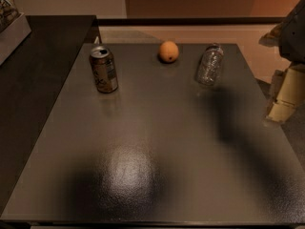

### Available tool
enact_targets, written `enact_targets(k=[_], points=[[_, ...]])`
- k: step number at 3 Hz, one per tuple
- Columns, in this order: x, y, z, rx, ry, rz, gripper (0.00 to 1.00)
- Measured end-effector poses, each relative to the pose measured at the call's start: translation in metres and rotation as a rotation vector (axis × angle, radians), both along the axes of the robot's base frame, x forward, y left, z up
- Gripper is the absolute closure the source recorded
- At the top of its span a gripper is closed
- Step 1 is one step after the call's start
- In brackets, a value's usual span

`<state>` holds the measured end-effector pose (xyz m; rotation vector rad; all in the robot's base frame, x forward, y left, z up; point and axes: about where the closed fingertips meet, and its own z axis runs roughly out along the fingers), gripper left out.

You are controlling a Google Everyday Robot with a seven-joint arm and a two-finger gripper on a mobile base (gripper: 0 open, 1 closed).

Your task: Knock orange can over

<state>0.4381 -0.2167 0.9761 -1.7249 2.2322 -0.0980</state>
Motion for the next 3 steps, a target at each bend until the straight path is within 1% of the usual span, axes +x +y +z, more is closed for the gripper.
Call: enact_targets(k=[1,2,3], points=[[0.000,0.000,0.000,0.000,0.000,0.000,0.00],[0.005,0.004,0.002,0.014,-0.004,0.001,0.00],[0.023,0.021,0.004,0.064,-0.027,0.013,0.00]])
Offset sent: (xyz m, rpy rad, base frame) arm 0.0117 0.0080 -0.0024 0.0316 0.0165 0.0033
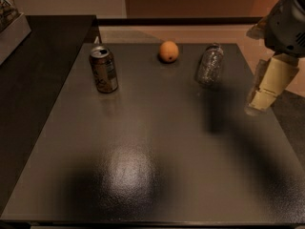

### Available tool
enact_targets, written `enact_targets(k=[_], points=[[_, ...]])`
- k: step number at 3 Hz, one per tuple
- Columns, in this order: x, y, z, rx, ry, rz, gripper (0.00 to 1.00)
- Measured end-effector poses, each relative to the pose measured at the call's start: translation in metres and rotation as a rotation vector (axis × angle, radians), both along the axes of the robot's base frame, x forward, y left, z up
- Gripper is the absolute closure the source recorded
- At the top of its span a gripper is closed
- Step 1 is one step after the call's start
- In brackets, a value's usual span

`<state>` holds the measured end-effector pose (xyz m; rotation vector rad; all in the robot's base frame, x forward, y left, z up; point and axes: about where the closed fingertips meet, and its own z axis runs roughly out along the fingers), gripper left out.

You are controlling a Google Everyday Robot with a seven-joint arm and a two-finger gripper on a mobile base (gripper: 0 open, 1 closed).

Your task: Knock orange can over

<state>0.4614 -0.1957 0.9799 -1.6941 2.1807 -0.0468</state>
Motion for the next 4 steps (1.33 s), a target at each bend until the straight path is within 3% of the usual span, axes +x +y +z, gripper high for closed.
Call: enact_targets(k=[2,4], points=[[0.060,0.055,-0.016,0.089,-0.034,0.019,0.00],[0.109,0.133,-0.032,0.212,-0.023,0.068,0.00]])
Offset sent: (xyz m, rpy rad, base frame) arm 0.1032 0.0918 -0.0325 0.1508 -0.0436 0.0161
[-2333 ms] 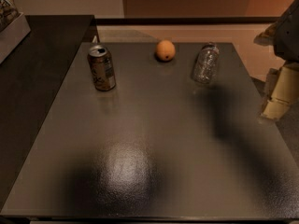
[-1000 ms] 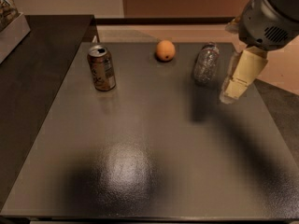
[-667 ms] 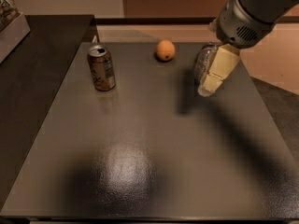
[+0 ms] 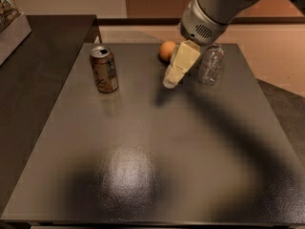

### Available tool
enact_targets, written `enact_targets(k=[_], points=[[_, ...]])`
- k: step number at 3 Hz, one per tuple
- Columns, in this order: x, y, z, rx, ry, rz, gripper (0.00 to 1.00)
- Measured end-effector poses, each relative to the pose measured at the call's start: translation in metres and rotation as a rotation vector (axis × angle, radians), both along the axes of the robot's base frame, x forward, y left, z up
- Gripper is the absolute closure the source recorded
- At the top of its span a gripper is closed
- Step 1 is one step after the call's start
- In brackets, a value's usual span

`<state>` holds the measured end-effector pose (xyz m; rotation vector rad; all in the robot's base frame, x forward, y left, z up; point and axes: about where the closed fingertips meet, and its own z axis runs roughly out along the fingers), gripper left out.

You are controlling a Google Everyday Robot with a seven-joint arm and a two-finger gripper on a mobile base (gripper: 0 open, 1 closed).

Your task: Knock orange can over

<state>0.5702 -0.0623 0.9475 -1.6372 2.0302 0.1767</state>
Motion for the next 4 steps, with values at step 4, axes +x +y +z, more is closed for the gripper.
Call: enact_targets(k=[4], points=[[0.028,0.149,-0.034,0.241,0.087,0.141,0.00]])
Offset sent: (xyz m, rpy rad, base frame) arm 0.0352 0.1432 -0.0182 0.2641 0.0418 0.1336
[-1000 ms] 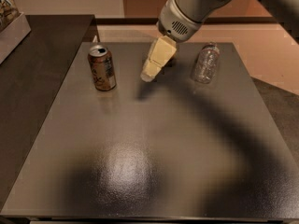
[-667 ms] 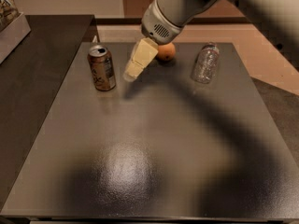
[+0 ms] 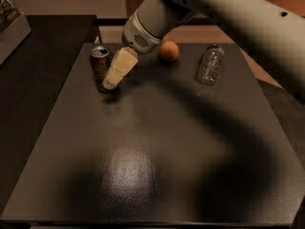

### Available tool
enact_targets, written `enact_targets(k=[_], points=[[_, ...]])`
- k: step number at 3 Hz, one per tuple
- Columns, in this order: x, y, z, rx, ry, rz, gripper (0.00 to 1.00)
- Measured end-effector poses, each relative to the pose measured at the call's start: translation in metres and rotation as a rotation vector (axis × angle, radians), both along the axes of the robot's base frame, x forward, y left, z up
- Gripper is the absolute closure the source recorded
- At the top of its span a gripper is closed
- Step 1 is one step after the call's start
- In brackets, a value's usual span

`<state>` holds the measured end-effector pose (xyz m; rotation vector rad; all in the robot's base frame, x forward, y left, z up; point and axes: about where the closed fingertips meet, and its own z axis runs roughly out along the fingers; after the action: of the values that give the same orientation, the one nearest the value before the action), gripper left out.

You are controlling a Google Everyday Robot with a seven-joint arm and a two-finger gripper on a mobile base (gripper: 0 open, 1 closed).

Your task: Knock orange can over

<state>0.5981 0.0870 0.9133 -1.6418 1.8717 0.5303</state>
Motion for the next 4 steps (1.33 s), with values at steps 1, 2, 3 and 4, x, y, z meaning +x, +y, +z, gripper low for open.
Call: enact_targets(k=[1,2,3,4], points=[[0.006,0.016,-0.012,0.030,0.014,-0.002,0.00],[0.017,0.026,-0.020,0.055,0.025,-0.016,0.00],[0.026,0.032,-0.023,0.070,0.031,-0.032,0.17],[0.031,0.035,-0.024,0.089,0.038,-0.044,0.41]])
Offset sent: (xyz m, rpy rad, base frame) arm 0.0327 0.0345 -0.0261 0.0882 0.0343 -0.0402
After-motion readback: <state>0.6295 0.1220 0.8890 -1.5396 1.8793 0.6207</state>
